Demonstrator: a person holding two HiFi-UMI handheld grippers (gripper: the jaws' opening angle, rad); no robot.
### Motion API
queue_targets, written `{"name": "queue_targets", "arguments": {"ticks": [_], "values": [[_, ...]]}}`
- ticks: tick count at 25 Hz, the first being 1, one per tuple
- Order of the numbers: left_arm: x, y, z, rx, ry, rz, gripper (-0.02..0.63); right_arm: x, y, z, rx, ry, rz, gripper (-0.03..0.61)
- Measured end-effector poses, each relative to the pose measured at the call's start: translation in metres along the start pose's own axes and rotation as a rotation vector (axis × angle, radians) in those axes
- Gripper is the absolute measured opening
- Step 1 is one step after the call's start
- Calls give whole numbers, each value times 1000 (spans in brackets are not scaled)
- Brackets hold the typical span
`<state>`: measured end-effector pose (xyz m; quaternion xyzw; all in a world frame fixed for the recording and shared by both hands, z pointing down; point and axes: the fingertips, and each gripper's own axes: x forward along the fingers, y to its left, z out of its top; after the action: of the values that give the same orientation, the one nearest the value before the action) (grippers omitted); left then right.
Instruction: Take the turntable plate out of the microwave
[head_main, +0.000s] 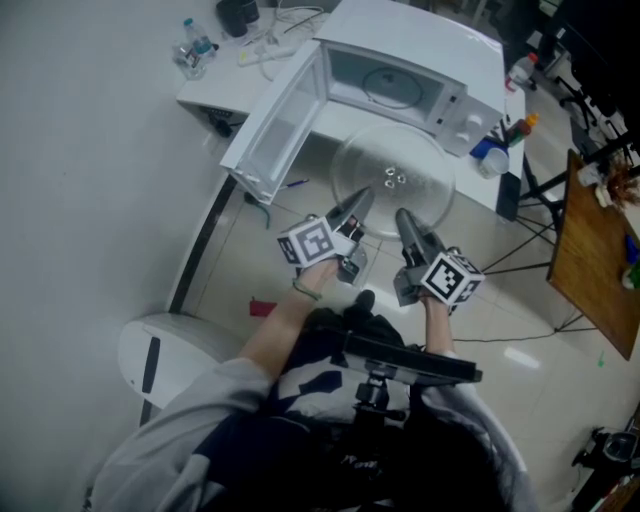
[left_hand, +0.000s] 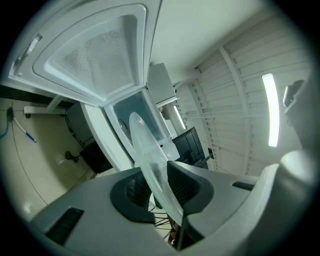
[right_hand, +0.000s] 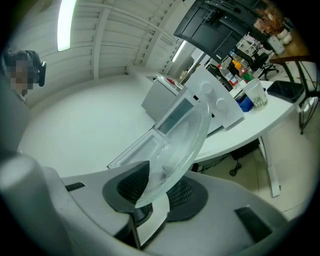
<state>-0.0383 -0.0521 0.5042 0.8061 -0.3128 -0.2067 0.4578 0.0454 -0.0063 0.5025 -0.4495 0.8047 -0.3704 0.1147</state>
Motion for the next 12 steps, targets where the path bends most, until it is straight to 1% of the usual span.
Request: {"name": "queue_targets", "arguments": {"ticks": [10,12], "values": [[7,3,1,-9,-5,4,74,7,-6,2,10,-8,47,103],[8,2,2,-5,-6,9,74,7,-7,3,8,2,42,103]]}}
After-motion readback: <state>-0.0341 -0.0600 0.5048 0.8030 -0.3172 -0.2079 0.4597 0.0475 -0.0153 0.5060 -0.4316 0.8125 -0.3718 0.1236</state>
